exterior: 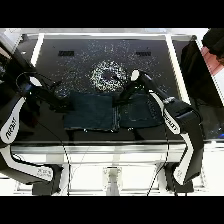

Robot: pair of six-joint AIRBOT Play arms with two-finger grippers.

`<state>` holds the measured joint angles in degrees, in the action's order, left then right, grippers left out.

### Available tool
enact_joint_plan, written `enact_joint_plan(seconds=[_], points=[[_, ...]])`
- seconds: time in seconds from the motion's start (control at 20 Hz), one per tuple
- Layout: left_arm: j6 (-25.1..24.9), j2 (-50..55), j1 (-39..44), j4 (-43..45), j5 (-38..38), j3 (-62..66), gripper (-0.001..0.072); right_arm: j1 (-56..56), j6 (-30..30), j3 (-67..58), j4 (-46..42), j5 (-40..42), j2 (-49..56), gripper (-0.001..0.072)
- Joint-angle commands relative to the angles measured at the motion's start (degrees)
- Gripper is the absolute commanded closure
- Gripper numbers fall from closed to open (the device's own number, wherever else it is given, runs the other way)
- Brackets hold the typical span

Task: Fold the clothes and pants, and hang the long-sleeved shirts on hangers.

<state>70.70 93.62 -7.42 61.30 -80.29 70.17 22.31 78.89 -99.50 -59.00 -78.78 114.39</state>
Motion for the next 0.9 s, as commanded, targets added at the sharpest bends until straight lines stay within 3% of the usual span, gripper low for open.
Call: enact_joint_plan(seconds=[0.0,0.1,0.15,0.35,0.55,0.85], points=[[0.0,0.0,-0.1,0.0,0.0,0.0,0.0227,0.6,0.1,0.0,1.0,1.5,1.7,0.0351],[0.0,-0.1,-0.1,0.0,0.0,0.0,0.0227,0.6,0.0,-0.1,1.0,3.3,1.4,0.0621],[0.0,-0.2,-0.2,0.0,0.0,0.0,0.0227,0.5,0.0,-0.5,0.8,3.7,1.2,0.0693],[0.0,-2.2,-2.6,0.0,0.1,0.0,0.0227,0.9,-0.5,-9.2,-0.4,1.2,1.1,0.0694],[2.5,-3.9,-6.7,0.0,0.0,0.0,0.0227,3.6,0.8,-19.5,-12.5,-0.6,1.0,0.0696],[2.6,-4.2,-7.3,0.0,0.6,0.0,0.02,3.7,5.2,-12.7,-14.9,-1.7,1.8,0.0677]])
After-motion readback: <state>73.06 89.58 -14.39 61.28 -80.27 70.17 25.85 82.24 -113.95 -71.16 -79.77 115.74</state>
